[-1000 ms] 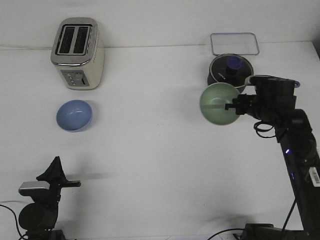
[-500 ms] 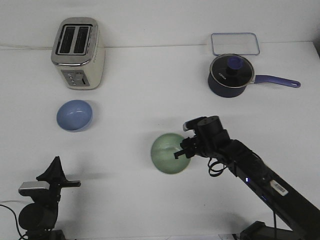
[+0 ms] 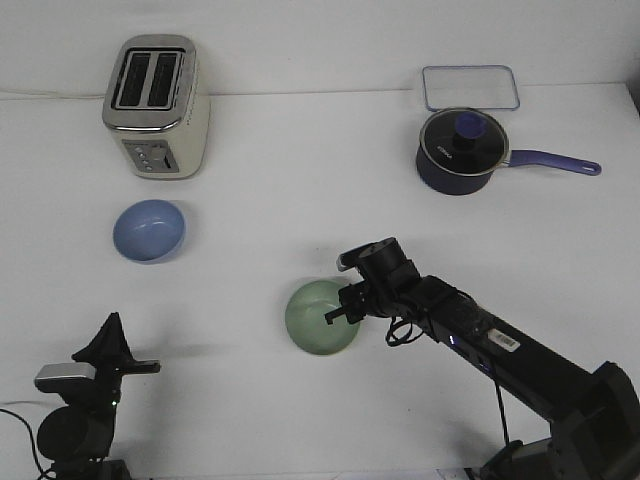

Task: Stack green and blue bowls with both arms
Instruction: 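Lift the green bowl with the right gripper and set it down mid-table, then release the green bowl, retract the right gripper, grasp the light blue bowl with left, then carry the blue bowl with the left gripper and lower it into the green bowl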

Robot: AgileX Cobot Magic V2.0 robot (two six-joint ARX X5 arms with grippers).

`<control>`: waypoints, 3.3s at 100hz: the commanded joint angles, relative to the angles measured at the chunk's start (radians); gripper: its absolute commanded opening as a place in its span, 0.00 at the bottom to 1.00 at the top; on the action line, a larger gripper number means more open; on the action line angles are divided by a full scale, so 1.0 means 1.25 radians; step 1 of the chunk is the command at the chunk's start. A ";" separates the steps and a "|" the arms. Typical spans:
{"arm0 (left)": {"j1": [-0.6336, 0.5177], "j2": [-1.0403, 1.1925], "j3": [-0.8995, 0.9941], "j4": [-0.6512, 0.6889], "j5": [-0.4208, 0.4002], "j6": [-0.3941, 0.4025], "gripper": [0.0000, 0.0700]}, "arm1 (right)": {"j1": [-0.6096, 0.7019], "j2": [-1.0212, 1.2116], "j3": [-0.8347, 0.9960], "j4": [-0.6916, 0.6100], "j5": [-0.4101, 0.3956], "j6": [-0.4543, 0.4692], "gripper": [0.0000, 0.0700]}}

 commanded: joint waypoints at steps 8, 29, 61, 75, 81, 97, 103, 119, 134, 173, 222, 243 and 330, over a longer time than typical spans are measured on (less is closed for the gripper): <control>0.000 0.000 -0.013 0.017 -0.001 -0.107 0.02 | -0.003 -0.002 0.013 0.004 -0.006 0.007 0.38; 0.000 0.000 0.015 0.024 0.000 -0.274 0.02 | -0.060 -0.117 0.014 0.009 -0.001 -0.040 0.38; 0.000 0.150 0.166 -0.067 0.002 -0.373 0.02 | -0.248 -0.385 -0.007 0.050 0.001 -0.146 0.38; 0.000 0.354 0.283 -0.110 0.002 -0.338 0.02 | -0.282 -0.509 -0.140 0.168 0.002 -0.139 0.38; 0.000 0.459 0.343 -0.127 0.002 -0.299 0.02 | -0.283 -0.561 -0.215 0.226 0.002 -0.119 0.38; 0.015 0.738 0.527 -0.191 0.004 -0.231 0.02 | -0.283 -0.665 -0.363 0.275 0.016 -0.073 0.38; 0.022 0.829 0.593 -0.209 0.004 -0.216 0.05 | -0.283 -0.690 -0.392 0.267 0.019 -0.066 0.38; 0.038 1.016 0.715 -0.214 0.037 -0.210 0.84 | -0.283 -0.720 -0.412 0.239 0.019 -0.076 0.38; 0.046 1.135 0.794 -0.234 0.058 -0.189 0.89 | -0.283 -0.718 -0.411 0.241 0.016 -0.076 0.38; 0.063 1.346 0.952 -0.326 0.039 -0.106 0.89 | -0.283 -0.719 -0.412 0.239 0.016 -0.076 0.38; 0.072 1.418 0.975 -0.353 0.039 -0.076 0.51 | -0.283 -0.718 -0.412 0.238 0.017 -0.076 0.38; 0.072 1.424 0.975 -0.369 0.039 -0.049 0.02 | -0.283 -0.718 -0.412 0.238 0.017 -0.076 0.38; -0.313 1.097 0.975 -0.566 0.285 0.040 0.02 | -0.283 -0.718 -0.412 0.240 0.016 -0.075 0.38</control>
